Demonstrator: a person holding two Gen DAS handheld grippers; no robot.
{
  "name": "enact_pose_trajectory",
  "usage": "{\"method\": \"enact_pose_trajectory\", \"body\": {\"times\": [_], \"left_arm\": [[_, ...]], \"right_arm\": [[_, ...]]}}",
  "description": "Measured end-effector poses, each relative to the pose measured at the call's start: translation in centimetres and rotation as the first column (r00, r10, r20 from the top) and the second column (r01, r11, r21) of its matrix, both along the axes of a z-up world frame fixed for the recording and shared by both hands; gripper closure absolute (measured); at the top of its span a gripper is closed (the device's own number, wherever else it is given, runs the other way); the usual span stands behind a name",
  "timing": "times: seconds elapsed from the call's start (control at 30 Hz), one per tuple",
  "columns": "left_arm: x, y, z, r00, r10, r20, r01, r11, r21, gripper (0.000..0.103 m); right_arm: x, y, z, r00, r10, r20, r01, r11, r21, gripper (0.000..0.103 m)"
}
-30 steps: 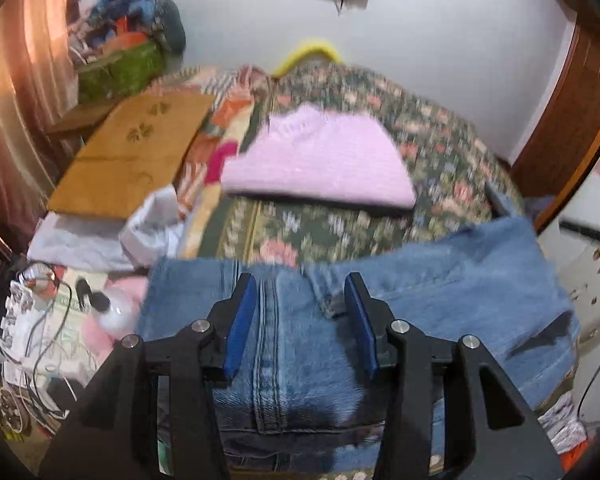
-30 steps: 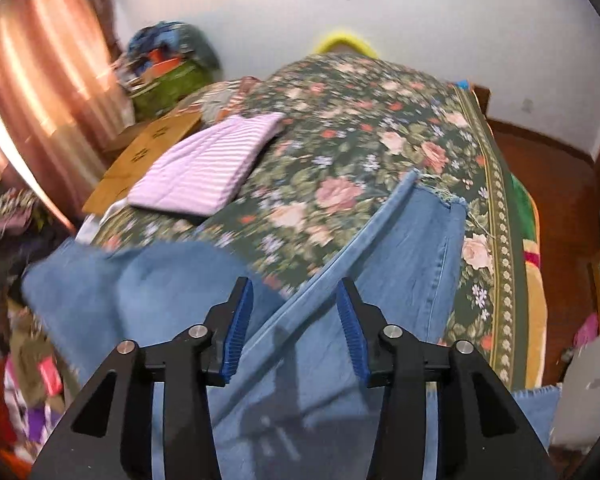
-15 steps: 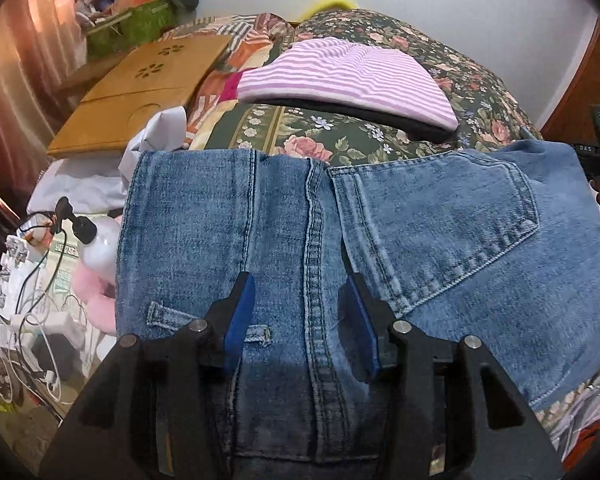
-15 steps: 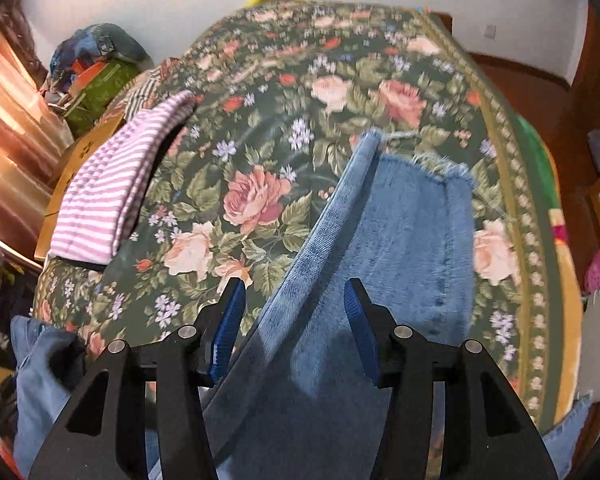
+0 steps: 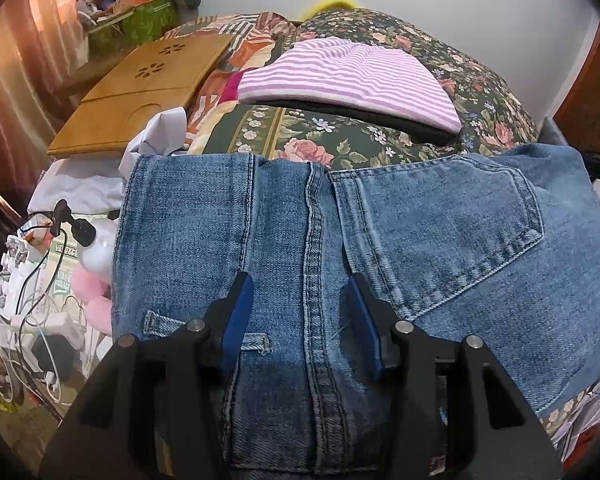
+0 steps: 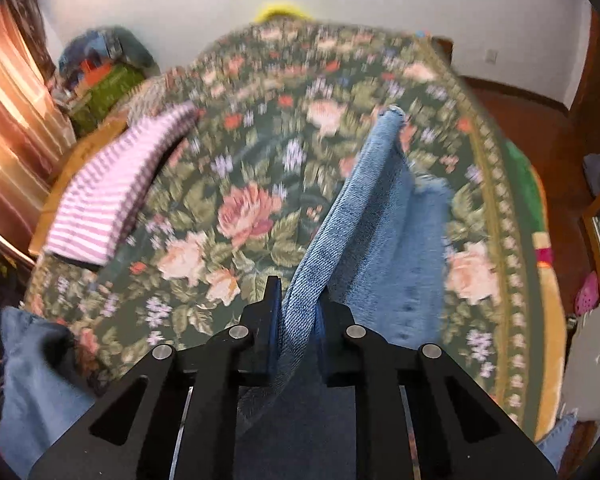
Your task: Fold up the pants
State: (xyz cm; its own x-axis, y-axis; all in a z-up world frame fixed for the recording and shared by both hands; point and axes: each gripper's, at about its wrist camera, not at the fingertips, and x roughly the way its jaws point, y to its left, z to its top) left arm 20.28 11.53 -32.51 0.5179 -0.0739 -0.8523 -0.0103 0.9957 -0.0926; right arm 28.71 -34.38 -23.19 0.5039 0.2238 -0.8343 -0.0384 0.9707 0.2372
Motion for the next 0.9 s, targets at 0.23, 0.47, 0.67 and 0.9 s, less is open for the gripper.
{"method": "enact_pose_trajectory", "body": {"times": [0.23, 0.47, 0.67, 0.9], "left_arm": [[-0.2, -0.1, 1.1, 1.000, 0.020, 0.002, -0.020, 1.000, -0.019, 0.054], [-0.7, -0.8, 4.8, 0.997, 0.015, 0.081, -0.015, 1.000, 0.000, 0.054], [-0.4, -2.7, 7.8, 0.990, -0.021, 0.137, 0.016, 0.999, 0.037, 0.054], [-0.2, -5.8, 8.7, 0.988, -0.069, 0.140, 0.062, 0.996, 0.060, 0.054]], "right_arm": [[-4.1, -4.0, 6.9, 0.983, -0.063, 0.170, 0.058, 0.998, 0.033, 0.091], [-9.8, -8.1, 12.0, 0.937, -0.154, 0.313, 0.142, 0.988, 0.059, 0.091], [-15.5, -11.3, 11.3, 0.914, -0.221, 0.339, 0.213, 0.975, 0.062, 0.092], [-19.4, -13.0, 6.0, 0.923, -0.293, 0.249, 0.280, 0.956, 0.085, 0.092]]}}
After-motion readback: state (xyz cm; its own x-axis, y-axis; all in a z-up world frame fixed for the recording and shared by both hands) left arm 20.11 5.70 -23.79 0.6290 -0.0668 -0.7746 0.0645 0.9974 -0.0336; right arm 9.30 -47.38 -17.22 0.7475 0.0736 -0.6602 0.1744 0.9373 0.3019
